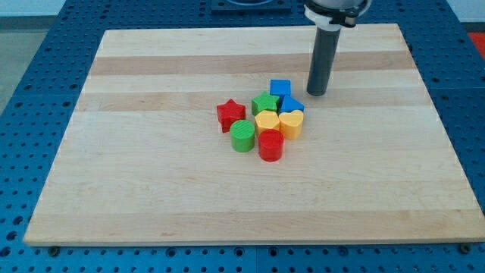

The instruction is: Push the blue cube away from the blue triangle

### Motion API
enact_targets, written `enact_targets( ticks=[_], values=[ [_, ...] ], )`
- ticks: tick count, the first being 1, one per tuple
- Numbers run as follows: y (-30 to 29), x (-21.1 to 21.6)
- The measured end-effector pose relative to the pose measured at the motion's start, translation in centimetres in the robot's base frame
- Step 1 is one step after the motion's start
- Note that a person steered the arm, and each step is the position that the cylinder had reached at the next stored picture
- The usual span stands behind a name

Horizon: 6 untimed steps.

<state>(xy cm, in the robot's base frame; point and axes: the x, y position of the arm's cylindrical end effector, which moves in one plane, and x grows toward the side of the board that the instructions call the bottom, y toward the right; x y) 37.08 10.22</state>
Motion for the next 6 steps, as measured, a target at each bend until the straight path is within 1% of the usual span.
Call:
enact_targets(
  ticks=[2, 3, 4, 5, 6],
  values=[
    [-9.4, -0.1],
    [-12.1, -0.1],
    [-11.0, -0.9],
    [-11.5, -1.1],
    [-15.6, -3.3]
  ],
)
